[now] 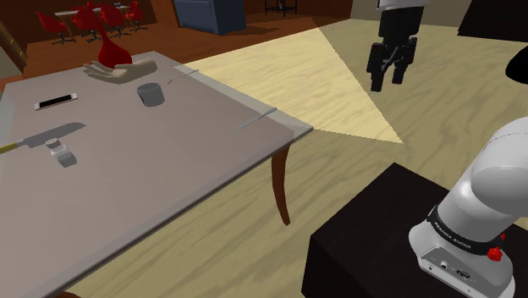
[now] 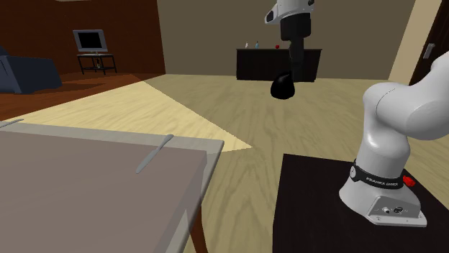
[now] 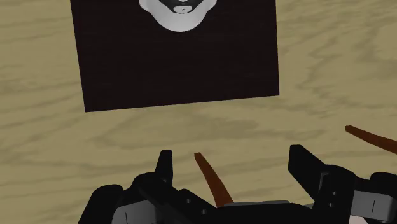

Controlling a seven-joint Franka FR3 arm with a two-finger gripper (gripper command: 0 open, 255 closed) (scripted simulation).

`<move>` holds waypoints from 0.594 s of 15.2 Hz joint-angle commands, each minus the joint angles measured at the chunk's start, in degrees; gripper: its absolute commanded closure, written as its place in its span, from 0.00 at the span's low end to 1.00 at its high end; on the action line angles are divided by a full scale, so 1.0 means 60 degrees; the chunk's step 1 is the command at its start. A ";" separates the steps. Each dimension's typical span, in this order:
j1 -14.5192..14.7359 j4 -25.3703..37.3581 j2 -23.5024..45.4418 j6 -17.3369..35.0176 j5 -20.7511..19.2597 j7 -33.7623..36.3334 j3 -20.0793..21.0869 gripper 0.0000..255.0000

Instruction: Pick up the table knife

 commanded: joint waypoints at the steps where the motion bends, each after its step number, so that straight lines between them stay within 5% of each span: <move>1: 0.0000 0.0000 0.0000 0.0000 0.0000 0.0000 0.0000 0.00; 9: -0.0218 0.0098 0.1586 0.2042 0.1264 0.3621 0.1767 0.00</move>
